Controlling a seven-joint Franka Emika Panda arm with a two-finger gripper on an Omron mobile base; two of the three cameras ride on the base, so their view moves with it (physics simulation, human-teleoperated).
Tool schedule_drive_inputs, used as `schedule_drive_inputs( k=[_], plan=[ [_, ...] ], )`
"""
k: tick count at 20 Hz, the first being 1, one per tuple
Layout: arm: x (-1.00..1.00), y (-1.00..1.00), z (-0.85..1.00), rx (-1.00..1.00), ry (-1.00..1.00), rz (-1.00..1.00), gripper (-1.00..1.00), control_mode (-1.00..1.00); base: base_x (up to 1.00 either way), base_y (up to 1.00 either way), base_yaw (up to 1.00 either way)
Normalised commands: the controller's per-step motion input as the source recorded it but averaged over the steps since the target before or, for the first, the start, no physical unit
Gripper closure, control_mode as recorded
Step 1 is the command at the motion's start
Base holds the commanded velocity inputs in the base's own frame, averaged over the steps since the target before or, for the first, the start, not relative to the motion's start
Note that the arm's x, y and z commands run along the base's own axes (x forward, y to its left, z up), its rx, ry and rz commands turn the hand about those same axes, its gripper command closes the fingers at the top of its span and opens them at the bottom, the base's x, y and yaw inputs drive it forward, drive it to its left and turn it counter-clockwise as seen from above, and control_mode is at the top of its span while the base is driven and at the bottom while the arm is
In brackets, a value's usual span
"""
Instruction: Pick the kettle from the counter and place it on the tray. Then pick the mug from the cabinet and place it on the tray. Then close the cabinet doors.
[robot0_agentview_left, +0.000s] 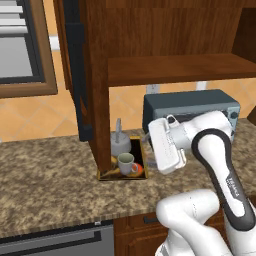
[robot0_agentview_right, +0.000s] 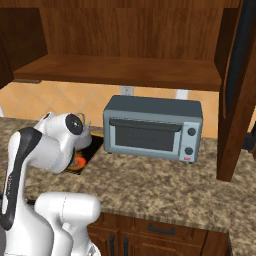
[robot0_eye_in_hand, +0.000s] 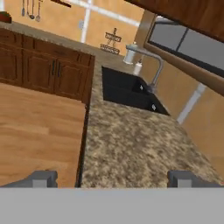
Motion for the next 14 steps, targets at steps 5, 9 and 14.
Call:
schedule_drive_inputs(
  k=[5, 9, 14],
  plan=[
    [-0.55, 0.13, 0.5, -0.04, -0.23, 0.37, -1.0, -1.0, 0.0, 0.0, 0.0],
    [-0.55, 0.31, 0.39, 0.0, -0.3, 0.25, -1.0, -1.0, 0.0, 0.0, 0.0],
    [-0.6, 0.37, 0.35, 0.0, -0.43, 0.08, -1.0, -1.0, 0.0, 0.0, 0.0]
  ],
)
